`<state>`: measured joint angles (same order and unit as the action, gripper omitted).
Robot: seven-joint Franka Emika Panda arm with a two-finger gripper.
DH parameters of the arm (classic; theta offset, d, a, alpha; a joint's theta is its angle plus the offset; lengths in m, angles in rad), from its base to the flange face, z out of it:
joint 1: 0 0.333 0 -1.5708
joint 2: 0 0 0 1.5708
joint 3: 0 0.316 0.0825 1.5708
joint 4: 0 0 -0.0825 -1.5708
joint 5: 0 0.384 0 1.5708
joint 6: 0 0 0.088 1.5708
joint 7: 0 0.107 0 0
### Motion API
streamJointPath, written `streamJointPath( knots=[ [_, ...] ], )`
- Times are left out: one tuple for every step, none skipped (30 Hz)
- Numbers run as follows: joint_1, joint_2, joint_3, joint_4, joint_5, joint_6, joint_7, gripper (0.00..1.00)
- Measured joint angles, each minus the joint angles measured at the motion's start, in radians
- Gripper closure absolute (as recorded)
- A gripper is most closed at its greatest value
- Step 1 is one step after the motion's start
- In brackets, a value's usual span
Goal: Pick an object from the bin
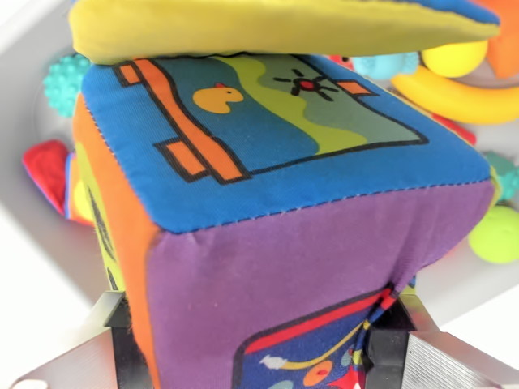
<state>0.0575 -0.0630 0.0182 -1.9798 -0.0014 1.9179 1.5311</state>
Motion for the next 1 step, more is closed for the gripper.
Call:
streamJointPath(
  knots=[
    [0.0,0.0,0.0,0.0,0.0,0.0,0.0,1.0]
  ],
)
